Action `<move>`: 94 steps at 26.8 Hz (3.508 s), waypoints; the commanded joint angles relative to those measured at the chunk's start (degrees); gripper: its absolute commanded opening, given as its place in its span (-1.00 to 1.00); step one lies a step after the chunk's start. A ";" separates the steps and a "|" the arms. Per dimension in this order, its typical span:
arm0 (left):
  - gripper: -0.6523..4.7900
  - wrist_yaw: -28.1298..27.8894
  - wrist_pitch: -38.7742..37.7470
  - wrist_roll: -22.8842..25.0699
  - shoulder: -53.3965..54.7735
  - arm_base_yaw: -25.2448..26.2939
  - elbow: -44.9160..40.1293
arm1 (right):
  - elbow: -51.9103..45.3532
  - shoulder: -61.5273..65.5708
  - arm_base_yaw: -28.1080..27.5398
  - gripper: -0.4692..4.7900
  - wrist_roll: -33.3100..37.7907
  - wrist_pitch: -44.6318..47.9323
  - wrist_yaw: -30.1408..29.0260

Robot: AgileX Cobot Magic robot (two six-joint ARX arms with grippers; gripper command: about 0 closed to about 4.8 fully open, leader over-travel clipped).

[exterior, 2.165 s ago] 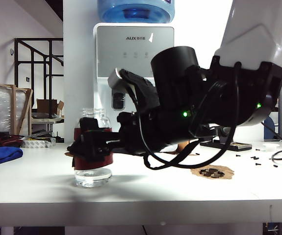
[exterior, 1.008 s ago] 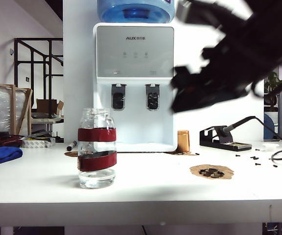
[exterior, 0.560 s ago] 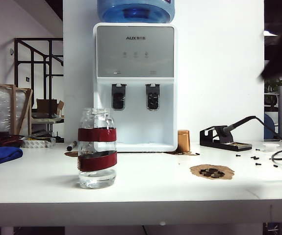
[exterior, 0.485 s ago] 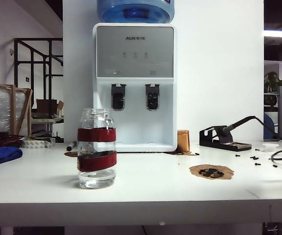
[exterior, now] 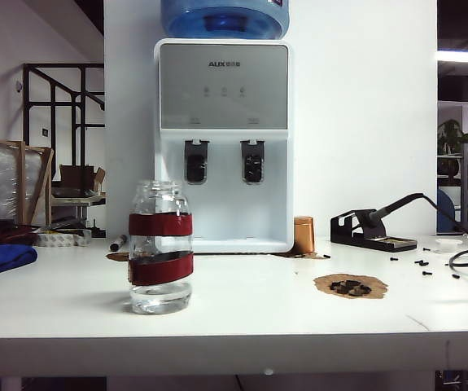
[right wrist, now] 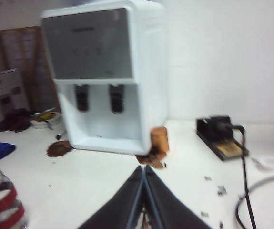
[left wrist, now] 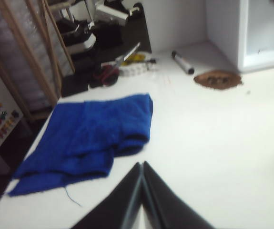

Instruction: Pick up the water bottle with two loops of red belts, then reach the front water dispenser and gently press the gray-black baffle horizontally to get a little water.

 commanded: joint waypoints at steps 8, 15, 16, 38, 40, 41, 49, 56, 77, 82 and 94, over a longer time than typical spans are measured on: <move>-0.78 1.03 -3.82 -0.04 -8.33 -0.11 -5.11 | -6.86 -7.32 -0.61 -0.84 5.92 3.26 4.90; -0.78 0.98 -13.60 -0.02 -19.17 -0.11 -5.11 | -14.71 -10.23 -0.61 -0.84 6.19 5.38 7.87; -0.78 0.96 -13.31 -0.02 -19.78 -0.11 -5.11 | -15.52 -10.34 -0.61 -0.84 6.47 5.62 8.22; -0.78 1.22 -13.49 -0.02 -21.88 0.24 -5.11 | -19.19 -15.19 -0.61 -0.84 7.30 -1.49 10.88; -0.78 1.22 -13.46 -0.02 -21.88 0.24 -5.11 | -19.19 -15.19 -0.61 -0.84 7.04 -2.47 11.96; -0.78 1.25 -13.44 0.00 -21.88 0.24 -5.11 | -19.17 -15.21 -0.61 -0.84 6.38 -2.45 12.66; -0.78 1.20 -13.31 0.00 -21.88 0.22 -5.11 | -19.17 -15.21 -0.61 -0.84 6.21 -2.51 17.18; -0.78 1.20 -13.29 0.00 -21.86 0.20 -5.11 | -19.17 -15.21 -0.61 -0.84 6.75 -2.51 17.05; -0.78 7.26 -13.27 -1.44 -21.81 -0.11 -5.11 | -19.17 -16.20 -0.55 -0.83 6.71 -2.45 16.52; -0.78 7.26 -13.27 -1.42 -21.84 -0.11 -5.11 | -19.17 -16.20 -0.55 -0.83 6.71 -2.45 16.52; -0.78 7.26 -13.27 -1.44 -21.81 -0.11 -5.11 | -19.17 -16.20 -0.55 -0.83 6.71 -2.45 16.52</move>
